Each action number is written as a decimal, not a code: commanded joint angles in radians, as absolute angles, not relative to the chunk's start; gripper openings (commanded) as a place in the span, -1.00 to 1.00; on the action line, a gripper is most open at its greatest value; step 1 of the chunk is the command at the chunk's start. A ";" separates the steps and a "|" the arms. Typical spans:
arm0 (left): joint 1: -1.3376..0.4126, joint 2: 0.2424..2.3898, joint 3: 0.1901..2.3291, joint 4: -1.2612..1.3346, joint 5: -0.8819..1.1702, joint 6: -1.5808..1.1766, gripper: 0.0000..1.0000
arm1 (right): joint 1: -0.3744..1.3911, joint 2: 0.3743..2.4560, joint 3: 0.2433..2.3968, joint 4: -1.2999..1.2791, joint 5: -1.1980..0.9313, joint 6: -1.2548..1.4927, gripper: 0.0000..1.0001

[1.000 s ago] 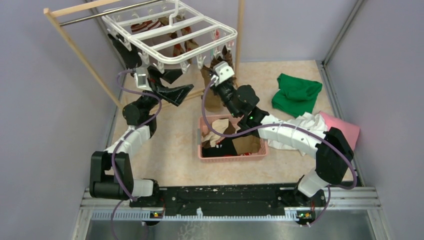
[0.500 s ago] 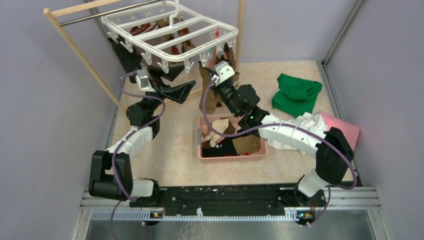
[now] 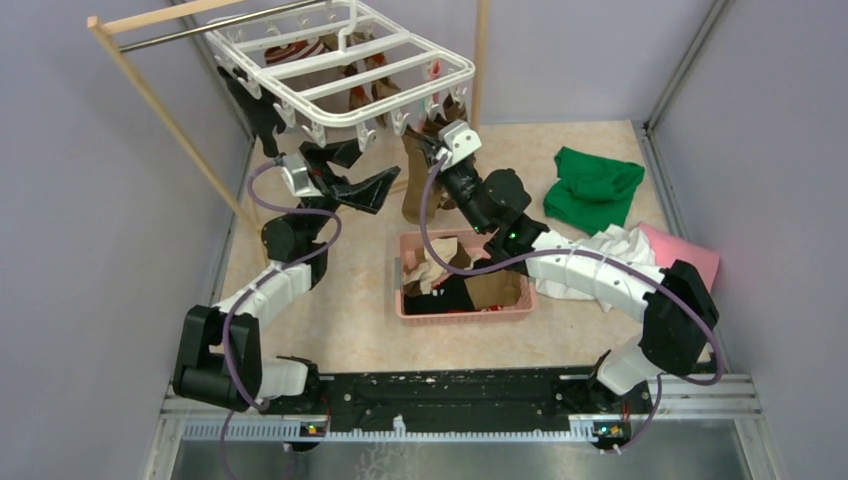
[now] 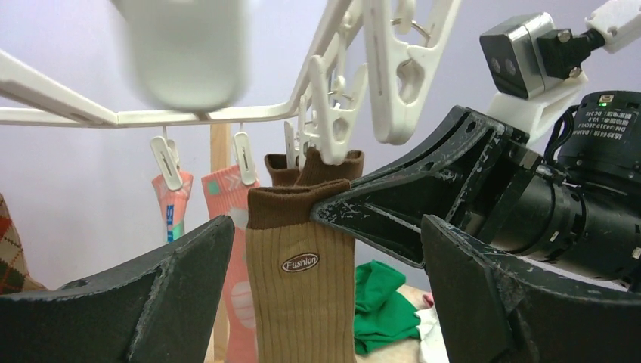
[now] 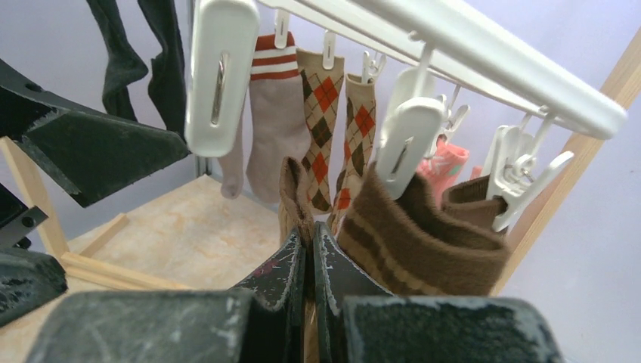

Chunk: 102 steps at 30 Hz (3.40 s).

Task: Clip the socks to the hanger
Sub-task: Open the clamp at the hanger.

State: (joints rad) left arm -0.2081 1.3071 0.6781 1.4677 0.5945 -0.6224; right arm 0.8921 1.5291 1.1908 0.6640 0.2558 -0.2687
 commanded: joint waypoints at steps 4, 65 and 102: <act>-0.254 1.307 0.727 1.745 0.519 -0.497 0.97 | 0.884 1.472 1.183 0.698 0.222 -0.236 -1.00; -0.315 1.401 0.898 1.791 0.396 -0.567 0.75 | 0.860 1.537 1.226 0.698 0.221 -0.236 -1.00; -0.330 1.425 0.946 1.793 0.394 -0.587 0.54 | 0.859 1.535 1.219 0.701 0.219 -0.234 -1.00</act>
